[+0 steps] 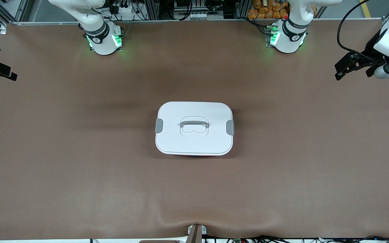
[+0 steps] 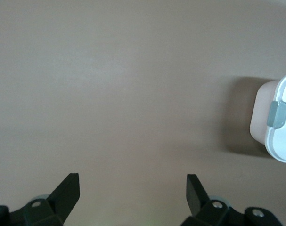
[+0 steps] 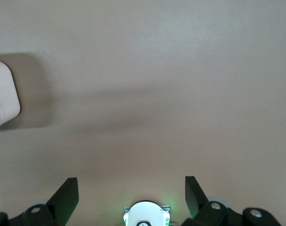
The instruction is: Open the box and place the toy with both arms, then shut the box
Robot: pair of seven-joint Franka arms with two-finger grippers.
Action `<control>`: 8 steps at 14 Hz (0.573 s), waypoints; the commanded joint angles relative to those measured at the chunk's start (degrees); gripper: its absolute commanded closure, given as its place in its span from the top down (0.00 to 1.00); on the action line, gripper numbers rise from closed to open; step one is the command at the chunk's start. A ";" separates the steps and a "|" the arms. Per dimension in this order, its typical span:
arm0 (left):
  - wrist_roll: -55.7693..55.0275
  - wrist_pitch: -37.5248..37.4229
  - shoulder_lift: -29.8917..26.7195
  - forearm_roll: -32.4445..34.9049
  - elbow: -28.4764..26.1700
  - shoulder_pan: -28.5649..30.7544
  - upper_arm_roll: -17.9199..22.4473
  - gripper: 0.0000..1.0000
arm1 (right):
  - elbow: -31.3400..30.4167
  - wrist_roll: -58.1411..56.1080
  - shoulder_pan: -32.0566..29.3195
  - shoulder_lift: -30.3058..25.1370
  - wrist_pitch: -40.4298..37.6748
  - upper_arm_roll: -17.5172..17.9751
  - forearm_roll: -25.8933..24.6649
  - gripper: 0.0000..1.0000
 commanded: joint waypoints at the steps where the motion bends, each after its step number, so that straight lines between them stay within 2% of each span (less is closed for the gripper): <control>1: 0.62 -0.23 2.50 -0.89 3.21 0.17 0.44 1.00 | -0.08 -0.07 -0.66 -0.19 1.79 0.63 -1.03 1.00; 8: 0.45 -1.28 4.08 -0.63 4.86 0.25 0.44 1.00 | -0.17 -0.07 -0.58 -0.02 2.42 0.63 -1.03 1.00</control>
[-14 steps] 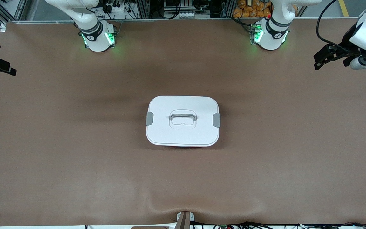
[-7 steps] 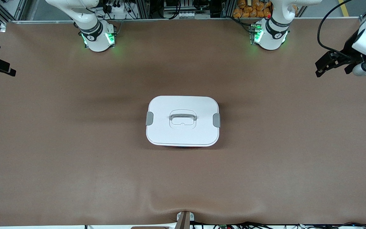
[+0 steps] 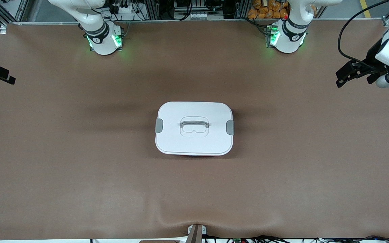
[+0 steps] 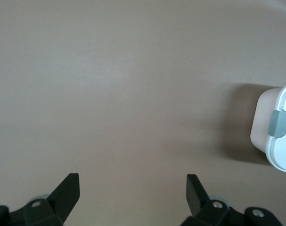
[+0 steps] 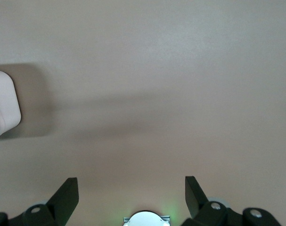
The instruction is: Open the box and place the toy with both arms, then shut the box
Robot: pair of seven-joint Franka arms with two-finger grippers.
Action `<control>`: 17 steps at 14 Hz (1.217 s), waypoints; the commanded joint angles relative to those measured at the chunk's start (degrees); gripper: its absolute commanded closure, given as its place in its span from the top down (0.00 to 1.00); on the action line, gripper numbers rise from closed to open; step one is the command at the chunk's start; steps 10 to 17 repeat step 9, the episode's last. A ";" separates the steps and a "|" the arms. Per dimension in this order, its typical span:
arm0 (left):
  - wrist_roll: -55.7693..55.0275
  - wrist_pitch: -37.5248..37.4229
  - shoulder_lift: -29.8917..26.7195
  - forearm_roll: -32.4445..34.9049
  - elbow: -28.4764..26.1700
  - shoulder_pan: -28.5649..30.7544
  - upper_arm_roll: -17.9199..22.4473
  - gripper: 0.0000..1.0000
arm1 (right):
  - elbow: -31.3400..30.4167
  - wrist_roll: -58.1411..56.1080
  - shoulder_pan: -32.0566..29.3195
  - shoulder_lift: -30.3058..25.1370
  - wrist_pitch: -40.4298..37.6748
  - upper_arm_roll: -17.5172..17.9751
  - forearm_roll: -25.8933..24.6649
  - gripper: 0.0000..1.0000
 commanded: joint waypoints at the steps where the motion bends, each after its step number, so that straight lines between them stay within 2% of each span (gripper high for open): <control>1: 0.45 -2.94 2.33 -0.63 3.99 0.09 0.16 1.00 | -0.10 -0.07 -0.57 -0.12 0.28 0.72 -1.03 1.00; 17: 0.62 -4.19 2.17 -0.80 4.44 0.09 0.16 1.00 | -0.10 0.02 -0.75 -0.12 0.02 0.72 -0.50 1.00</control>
